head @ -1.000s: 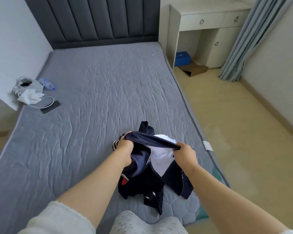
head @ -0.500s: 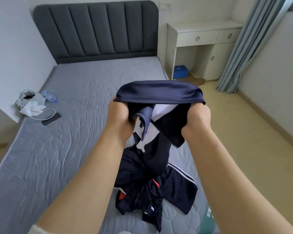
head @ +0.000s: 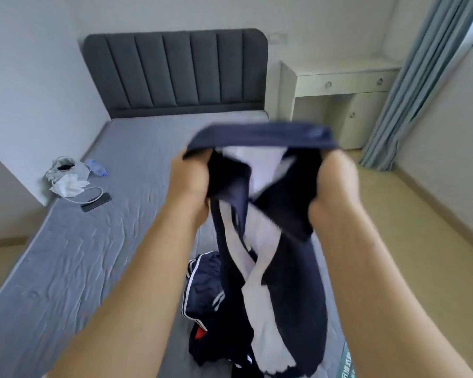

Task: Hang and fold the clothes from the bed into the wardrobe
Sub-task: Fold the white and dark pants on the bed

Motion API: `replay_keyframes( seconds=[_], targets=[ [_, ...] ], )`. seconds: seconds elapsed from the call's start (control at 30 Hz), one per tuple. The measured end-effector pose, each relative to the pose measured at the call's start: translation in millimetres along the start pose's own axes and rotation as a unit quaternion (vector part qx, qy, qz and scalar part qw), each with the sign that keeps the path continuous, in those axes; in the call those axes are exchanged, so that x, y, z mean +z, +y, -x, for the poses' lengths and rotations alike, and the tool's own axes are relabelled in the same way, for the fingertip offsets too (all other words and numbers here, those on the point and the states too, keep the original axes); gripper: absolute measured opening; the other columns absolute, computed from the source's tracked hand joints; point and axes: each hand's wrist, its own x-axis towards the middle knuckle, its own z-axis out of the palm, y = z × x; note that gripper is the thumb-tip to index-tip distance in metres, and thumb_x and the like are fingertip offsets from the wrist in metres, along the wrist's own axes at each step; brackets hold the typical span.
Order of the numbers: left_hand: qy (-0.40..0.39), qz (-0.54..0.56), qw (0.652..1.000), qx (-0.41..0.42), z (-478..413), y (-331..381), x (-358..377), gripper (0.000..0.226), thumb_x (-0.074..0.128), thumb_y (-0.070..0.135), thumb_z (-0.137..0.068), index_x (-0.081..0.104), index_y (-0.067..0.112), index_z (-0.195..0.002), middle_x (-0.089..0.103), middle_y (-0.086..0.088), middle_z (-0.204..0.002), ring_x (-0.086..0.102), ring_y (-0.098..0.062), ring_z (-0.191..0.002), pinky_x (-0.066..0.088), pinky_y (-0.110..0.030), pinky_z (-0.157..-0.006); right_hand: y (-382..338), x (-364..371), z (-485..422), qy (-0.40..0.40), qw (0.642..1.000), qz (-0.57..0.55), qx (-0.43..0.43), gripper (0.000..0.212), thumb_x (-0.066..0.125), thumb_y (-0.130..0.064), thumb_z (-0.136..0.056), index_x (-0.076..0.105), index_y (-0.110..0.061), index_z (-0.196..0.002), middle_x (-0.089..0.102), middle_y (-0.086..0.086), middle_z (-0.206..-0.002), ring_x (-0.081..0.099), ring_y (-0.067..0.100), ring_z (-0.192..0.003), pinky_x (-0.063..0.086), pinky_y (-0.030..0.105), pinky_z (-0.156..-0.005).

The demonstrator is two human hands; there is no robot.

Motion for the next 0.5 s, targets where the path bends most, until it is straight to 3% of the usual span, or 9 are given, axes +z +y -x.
replay_keyframes(
  seconds=[0.07,0.17,0.23,0.27,0.37,0.43,0.5],
  targets=[
    [0.033,-0.083,0.984,-0.153,0,-52,-12,0.016,0.051,0.016,-0.093,0.064,0.007,-0.095,0.067,-0.01,-0.095,0.059,-0.023,-0.087,0.044,-0.029,-0.072,43,-21,5,0.019,0.985,0.11,0.135,0.016,0.055,-0.026,-0.09,0.062,-0.015,-0.081,0.058,0.003,-0.069,0.054,0.021,-0.061,0.04,0.026,-0.053],
    [0.048,-0.109,0.939,-0.321,7,-114,-36,0.03,0.054,0.014,-0.09,0.057,-0.002,-0.116,0.062,-0.019,-0.112,0.059,-0.029,-0.098,0.047,-0.035,-0.08,107,-58,19,0.033,0.946,0.186,0.262,0.029,0.056,-0.016,-0.089,0.058,0.007,-0.107,0.047,0.007,-0.066,0.041,0.021,-0.056,0.03,0.027,-0.052],
    [0.054,-0.106,0.911,-0.395,13,-137,-50,0.033,0.057,0.012,-0.087,0.056,-0.001,-0.117,0.063,-0.022,-0.111,0.061,-0.032,-0.096,0.051,-0.042,-0.083,128,-74,24,0.05,0.927,0.219,0.302,0.038,0.056,-0.008,-0.087,0.051,0.016,-0.116,0.041,0.006,-0.064,0.035,0.02,-0.055,0.025,0.028,-0.053],
    [0.04,-0.104,0.9,-0.421,16,-143,-54,0.029,0.058,0.012,-0.086,0.058,0.001,-0.113,0.065,-0.02,-0.102,0.061,-0.032,-0.088,0.052,-0.041,-0.075,133,-80,26,0.053,0.923,0.225,0.308,0.036,0.056,-0.006,-0.086,0.052,0.017,-0.113,0.04,0.005,-0.063,0.033,0.02,-0.055,0.024,0.028,-0.053],
    [-0.062,-0.055,0.893,-0.442,16,-138,-57,0.007,0.054,0.011,-0.082,0.057,0.007,-0.085,0.064,-0.011,-0.063,0.058,-0.026,-0.068,0.052,-0.038,-0.055,128,-77,22,0.048,0.926,0.216,0.306,0.01,0.06,-0.007,-0.085,0.058,-0.001,-0.093,0.044,0.006,-0.063,0.039,0.021,-0.054,0.03,0.026,-0.051],
    [-0.143,0.056,0.896,-0.417,11,-125,-54,0.003,0.052,0.007,-0.074,0.054,0.009,-0.075,0.06,-0.007,-0.059,0.058,-0.023,-0.07,0.055,-0.045,-0.06,117,-68,10,0.048,0.945,0.175,0.271,0.016,0.062,-0.01,-0.085,0.058,-0.003,-0.098,0.052,0.009,-0.07,0.048,0.023,-0.06,0.036,0.026,-0.051],
    [-0.245,0.118,0.885,-0.379,8,-111,-46,0.015,0.053,0.005,-0.065,0.055,0.009,-0.079,0.06,-0.006,-0.069,0.059,-0.021,-0.075,0.054,-0.051,-0.07,103,-57,1,0.029,0.963,0.129,0.235,0.024,0.062,-0.015,-0.086,0.057,-0.004,-0.106,0.059,0.011,-0.081,0.056,0.023,-0.067,0.04,0.028,-0.052]
  ],
)
